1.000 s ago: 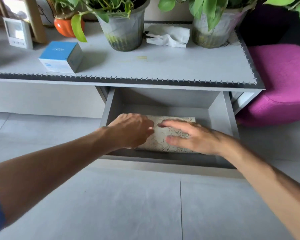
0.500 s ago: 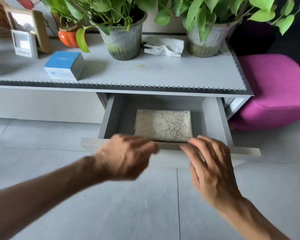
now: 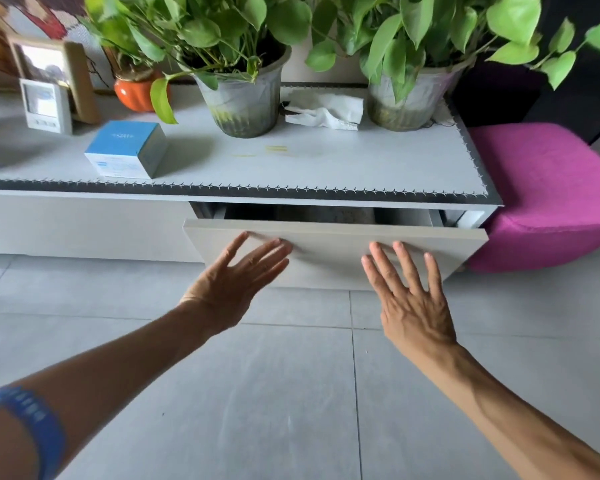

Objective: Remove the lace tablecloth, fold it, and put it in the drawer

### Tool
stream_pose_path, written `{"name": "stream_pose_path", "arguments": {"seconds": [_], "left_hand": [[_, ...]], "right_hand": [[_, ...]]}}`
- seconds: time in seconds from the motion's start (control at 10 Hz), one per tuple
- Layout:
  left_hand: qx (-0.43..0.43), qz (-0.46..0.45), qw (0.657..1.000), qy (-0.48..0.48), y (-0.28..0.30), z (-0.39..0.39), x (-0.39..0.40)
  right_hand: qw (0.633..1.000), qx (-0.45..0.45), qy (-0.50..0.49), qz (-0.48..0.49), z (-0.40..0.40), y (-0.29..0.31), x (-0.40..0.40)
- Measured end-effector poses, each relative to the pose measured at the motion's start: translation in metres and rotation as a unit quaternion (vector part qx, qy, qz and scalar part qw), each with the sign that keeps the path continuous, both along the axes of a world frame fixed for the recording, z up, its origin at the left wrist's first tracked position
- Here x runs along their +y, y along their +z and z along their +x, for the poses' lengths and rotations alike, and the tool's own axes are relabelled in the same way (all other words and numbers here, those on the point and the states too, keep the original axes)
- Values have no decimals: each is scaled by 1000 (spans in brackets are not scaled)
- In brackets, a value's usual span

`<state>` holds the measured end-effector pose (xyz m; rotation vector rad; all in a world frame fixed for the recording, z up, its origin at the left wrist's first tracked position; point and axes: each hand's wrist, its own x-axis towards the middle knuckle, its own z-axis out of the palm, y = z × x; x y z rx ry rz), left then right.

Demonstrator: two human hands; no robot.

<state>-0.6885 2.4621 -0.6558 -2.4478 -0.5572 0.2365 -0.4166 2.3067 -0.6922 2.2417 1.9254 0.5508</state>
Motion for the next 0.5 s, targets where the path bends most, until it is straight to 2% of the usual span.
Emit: {"name": "stream_pose_path", "arguments": {"seconds": [0.2, 0.3, 0.5], "left_hand": [[-1, -1, 997, 81, 14, 21, 29], [-7, -35, 995, 89, 18, 27, 27], [-25, -243, 967, 70, 35, 10, 3]], "right_hand": [[994, 19, -93, -62, 19, 11, 33], [992, 48, -93, -71, 17, 13, 38], [969, 225, -59, -79, 7, 43, 16]]}}
